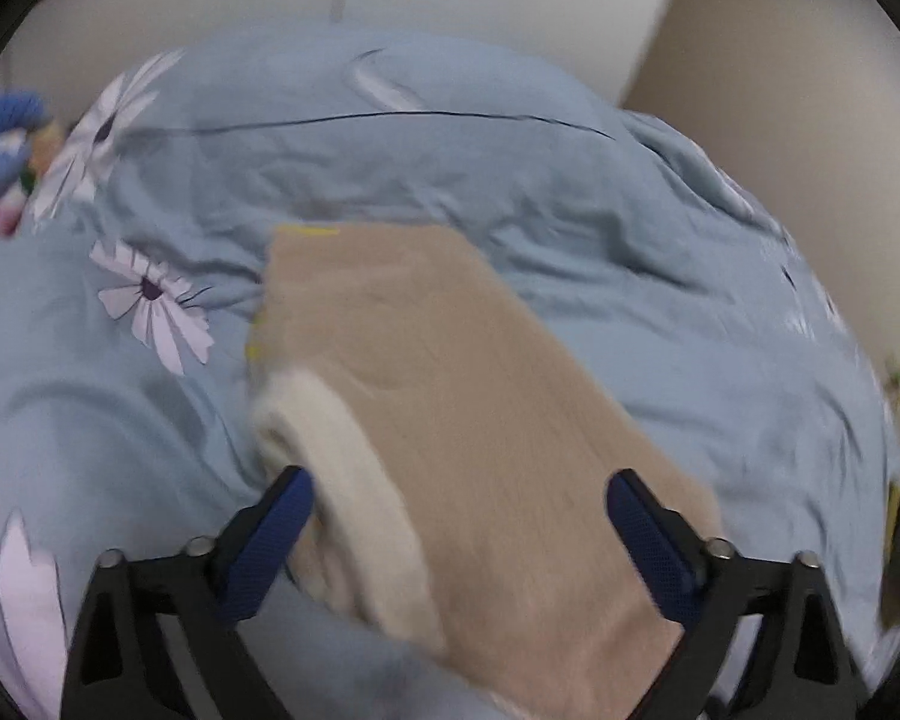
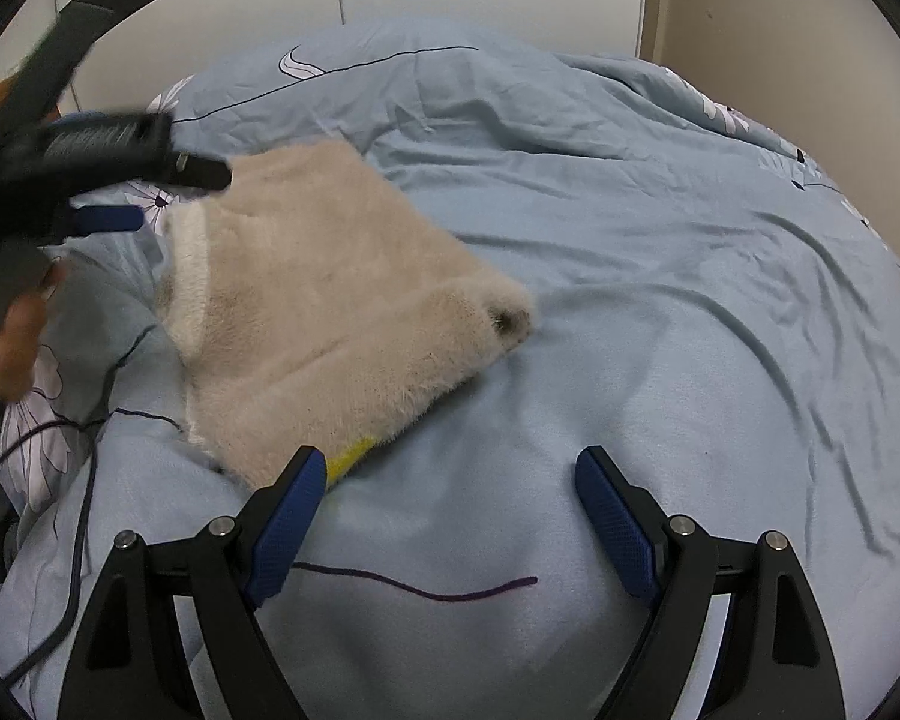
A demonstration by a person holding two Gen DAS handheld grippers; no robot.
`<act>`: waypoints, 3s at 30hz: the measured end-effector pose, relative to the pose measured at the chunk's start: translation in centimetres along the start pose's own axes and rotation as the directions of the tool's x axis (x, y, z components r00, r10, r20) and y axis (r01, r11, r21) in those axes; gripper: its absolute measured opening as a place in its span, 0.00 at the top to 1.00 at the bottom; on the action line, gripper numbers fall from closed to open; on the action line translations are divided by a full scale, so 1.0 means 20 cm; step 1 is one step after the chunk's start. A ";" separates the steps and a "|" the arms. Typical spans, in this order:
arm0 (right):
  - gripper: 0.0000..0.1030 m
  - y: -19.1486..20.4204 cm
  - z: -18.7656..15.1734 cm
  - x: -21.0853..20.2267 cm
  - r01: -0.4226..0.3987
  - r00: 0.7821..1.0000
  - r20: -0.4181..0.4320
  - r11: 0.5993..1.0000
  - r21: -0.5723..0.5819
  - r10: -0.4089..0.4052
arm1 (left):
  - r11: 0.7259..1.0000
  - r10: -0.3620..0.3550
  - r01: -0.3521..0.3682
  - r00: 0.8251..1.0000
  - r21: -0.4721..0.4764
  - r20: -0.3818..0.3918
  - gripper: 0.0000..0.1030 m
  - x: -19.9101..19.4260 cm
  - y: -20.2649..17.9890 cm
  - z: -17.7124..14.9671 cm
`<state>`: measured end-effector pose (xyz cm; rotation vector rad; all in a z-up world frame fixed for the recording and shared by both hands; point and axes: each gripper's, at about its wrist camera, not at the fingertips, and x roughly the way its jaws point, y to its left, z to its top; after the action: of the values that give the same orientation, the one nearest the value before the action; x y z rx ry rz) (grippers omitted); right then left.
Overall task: Fold clothes
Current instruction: 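Grasp the cuff of the folded beige sweater with the left gripper, then lift the sweater with the left gripper while the right gripper grasps the other cuff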
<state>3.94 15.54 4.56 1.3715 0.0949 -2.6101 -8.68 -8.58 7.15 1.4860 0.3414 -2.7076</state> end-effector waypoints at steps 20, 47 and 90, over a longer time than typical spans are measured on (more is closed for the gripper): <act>0.17 -0.01 0.00 0.01 -0.015 1.000 0.001 1.000 0.002 0.015 | 0.975 -0.215 0.204 0.965 -0.088 -0.148 0.58 0.20 0.17 0.06; 0.70 -0.04 0.17 0.15 0.062 0.998 0.025 0.997 -0.048 -0.060 | 0.854 -0.512 0.492 0.852 -0.170 -0.107 0.77 -0.01 -0.03 0.44; 0.91 -0.93 0.19 -1.93 0.236 0.850 0.401 0.928 0.288 -0.340 | 0.523 -0.699 0.759 0.643 0.389 -0.313 0.77 -1.29 -1.47 0.34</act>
<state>18.60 38.56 37.81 0.8227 -0.0745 -3.2117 -4.25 16.81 37.42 2.0036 0.3655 -3.5985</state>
